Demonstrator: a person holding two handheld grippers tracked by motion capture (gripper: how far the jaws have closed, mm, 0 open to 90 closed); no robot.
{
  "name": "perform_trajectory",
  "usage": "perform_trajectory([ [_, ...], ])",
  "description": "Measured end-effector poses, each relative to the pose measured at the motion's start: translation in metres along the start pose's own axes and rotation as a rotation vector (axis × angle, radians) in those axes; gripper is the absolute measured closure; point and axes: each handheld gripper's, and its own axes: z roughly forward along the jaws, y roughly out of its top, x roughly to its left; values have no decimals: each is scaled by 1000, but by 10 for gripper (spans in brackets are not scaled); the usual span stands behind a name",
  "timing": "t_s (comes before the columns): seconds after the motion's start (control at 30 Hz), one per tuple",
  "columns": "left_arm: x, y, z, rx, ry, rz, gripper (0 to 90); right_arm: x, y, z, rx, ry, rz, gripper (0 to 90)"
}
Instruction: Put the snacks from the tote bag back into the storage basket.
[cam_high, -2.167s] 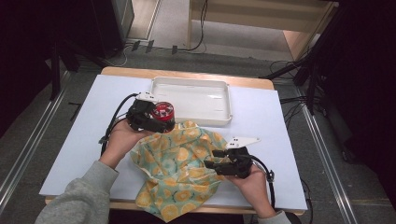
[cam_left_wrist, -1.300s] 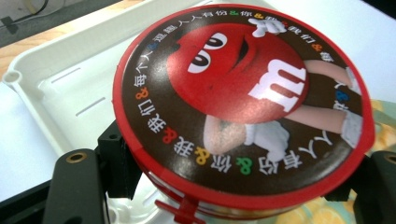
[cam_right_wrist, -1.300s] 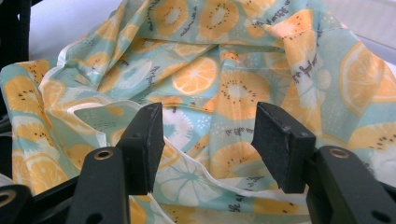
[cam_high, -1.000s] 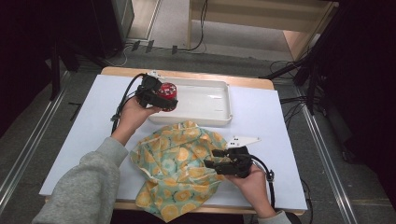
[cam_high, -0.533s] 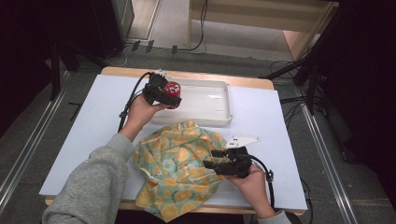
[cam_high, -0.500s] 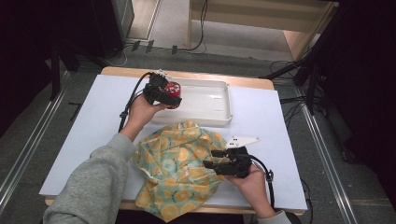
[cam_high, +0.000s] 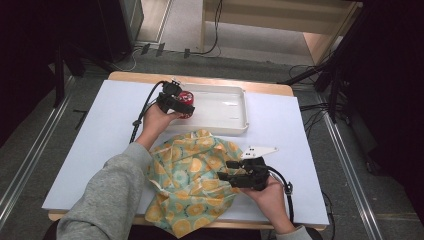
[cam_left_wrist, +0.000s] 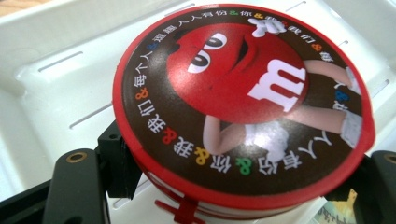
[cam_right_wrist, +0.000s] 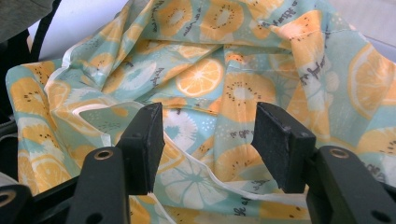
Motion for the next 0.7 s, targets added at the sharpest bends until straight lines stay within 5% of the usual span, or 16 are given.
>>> perform_trajectory([
  [0.7,-4,-1,22,26,15,-14,253,0,-1,-1,0,-6,0,445],
])
